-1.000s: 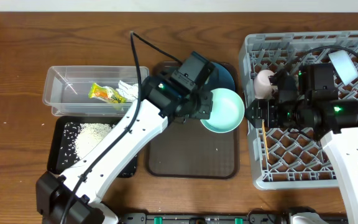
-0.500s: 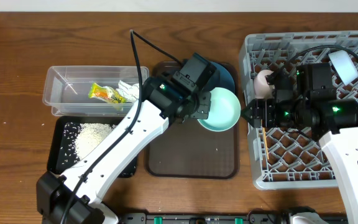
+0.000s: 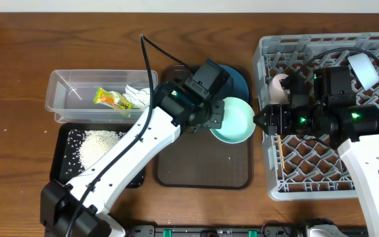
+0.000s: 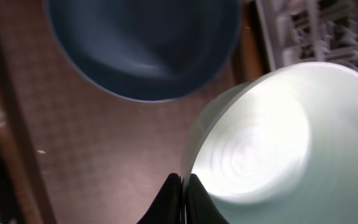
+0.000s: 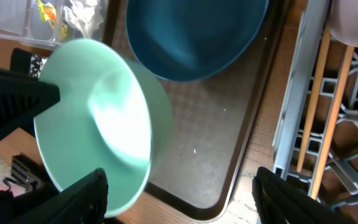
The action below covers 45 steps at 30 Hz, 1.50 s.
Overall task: Sort waste into correct bins and load items into the dishwasher rack
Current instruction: 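Lift the teal plate with the left gripper and pass it to the right gripper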
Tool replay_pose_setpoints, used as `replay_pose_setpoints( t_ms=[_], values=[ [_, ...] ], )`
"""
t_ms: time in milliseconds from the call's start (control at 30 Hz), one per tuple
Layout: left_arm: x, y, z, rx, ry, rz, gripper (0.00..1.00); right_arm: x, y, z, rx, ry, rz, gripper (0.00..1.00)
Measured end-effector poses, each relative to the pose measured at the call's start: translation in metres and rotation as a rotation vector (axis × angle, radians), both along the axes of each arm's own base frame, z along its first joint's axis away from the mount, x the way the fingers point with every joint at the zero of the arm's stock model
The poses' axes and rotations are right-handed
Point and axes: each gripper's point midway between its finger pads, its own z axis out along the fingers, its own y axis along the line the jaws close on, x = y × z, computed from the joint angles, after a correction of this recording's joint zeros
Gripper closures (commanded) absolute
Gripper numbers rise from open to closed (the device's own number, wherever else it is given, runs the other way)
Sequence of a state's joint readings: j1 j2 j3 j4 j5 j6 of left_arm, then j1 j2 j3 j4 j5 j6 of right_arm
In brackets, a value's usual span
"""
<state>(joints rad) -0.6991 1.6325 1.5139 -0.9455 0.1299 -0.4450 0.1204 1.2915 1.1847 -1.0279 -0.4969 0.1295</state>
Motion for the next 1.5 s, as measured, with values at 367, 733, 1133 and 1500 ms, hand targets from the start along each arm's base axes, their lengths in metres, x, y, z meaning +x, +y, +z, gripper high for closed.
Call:
replay_pose_setpoints(
  t_ms=[367,733,1133,1500],
  values=[
    [-0.021,-0.023,0.001,-0.04,0.032,-0.079,0.94,0.01,0.011,-0.012,-0.009,0.008,0.034,0.61],
    [-0.019,-0.024,0.002,-0.042,0.017,-0.077,0.94,0.01,0.008,-0.016,-0.037,0.016,0.021,0.74],
    [-0.012,-0.03,0.007,-0.067,-0.015,-0.077,0.93,0.003,0.001,-0.023,-0.09,0.048,0.015,0.99],
    [-0.001,-0.027,0.009,-0.043,-0.07,-0.051,0.73,0.01,0.0,-0.023,-0.11,0.021,0.01,0.99]
  ],
)
